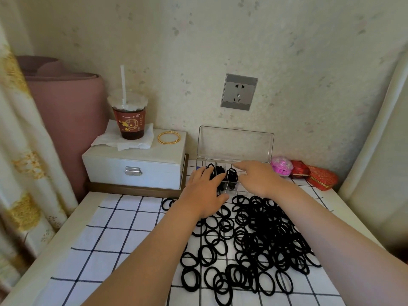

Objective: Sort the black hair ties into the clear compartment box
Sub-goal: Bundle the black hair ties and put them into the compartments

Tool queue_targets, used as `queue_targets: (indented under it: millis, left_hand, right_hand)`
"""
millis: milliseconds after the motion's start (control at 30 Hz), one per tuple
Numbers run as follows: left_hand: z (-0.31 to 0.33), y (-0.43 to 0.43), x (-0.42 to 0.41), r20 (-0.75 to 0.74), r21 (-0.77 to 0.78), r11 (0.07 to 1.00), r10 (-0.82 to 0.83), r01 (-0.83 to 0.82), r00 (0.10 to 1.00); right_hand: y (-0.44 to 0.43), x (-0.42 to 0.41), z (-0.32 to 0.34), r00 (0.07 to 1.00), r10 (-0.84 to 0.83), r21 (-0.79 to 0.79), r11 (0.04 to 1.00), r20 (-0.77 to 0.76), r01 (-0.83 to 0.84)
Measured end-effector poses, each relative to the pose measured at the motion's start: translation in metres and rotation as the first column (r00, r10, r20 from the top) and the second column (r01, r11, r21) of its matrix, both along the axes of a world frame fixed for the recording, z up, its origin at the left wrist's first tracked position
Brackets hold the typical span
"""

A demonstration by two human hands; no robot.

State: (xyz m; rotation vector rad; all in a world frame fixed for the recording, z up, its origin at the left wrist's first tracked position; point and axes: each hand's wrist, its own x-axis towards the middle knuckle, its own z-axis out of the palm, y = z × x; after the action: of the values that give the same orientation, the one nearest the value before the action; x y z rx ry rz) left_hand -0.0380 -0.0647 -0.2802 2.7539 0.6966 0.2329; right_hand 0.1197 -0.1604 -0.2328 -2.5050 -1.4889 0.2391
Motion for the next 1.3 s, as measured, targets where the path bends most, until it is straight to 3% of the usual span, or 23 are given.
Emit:
queue_targets:
  millis: [100, 267, 333, 467, 567, 800, 1000, 1300]
  left_hand:
    - [-0.001, -0.001, 0.000, 0.009, 0.018, 1.000, -0.006, 0.005, 1.000]
    - [0.001, -0.004, 0.000, 0.017, 0.054, 0.998, -0.011, 0.010, 1.000]
    - [0.002, -0.004, -0.002, 0.045, 0.082, 0.997, -0.019, 0.015, 0.999]
    - [0.008, -0.005, -0.005, 0.218, 0.129, 0.991, -0.048, 0.020, 0.975]
    - [0.016, -0.011, -0.009, 0.302, 0.137, 0.990, -0.076, 0.035, 0.950]
    - [0.003, -0.026, -0.025, 0.049, 0.088, 0.983, -0.165, 0.161, 0.985]
    - [-0.005, -0.029, -0.023, -0.057, 0.104, 0.988, -0.112, 0.117, 0.992]
    - [-0.004, -0.037, -0.014, 0.117, -0.019, 0.999, 0.032, -0.030, 0.993]
  right_hand:
    - [-0.008, -0.011, -0.005, 0.957, 0.163, -0.106, 0.984, 0.238, -0.141]
    - [-0.003, -0.013, -0.017, 0.924, 0.227, -0.186, 0.967, 0.308, -0.176]
    - [-0.004, -0.013, -0.016, 0.939, 0.217, -0.122, 0.974, 0.266, -0.190]
    - [-0.019, -0.012, -0.005, 0.975, 0.173, 0.166, 0.967, 0.141, -0.195]
    - [-0.033, -0.013, 0.002, 0.980, 0.145, 0.233, 0.957, 0.133, -0.173]
    - [-0.060, -0.038, -0.009, 0.967, 0.209, 0.042, 0.975, 0.146, -0.217]
    - [-0.056, -0.041, -0.022, 0.943, 0.217, -0.244, 0.957, 0.251, -0.155]
    - [-0.045, -0.039, -0.028, 0.940, 0.172, -0.183, 0.976, 0.295, -0.121]
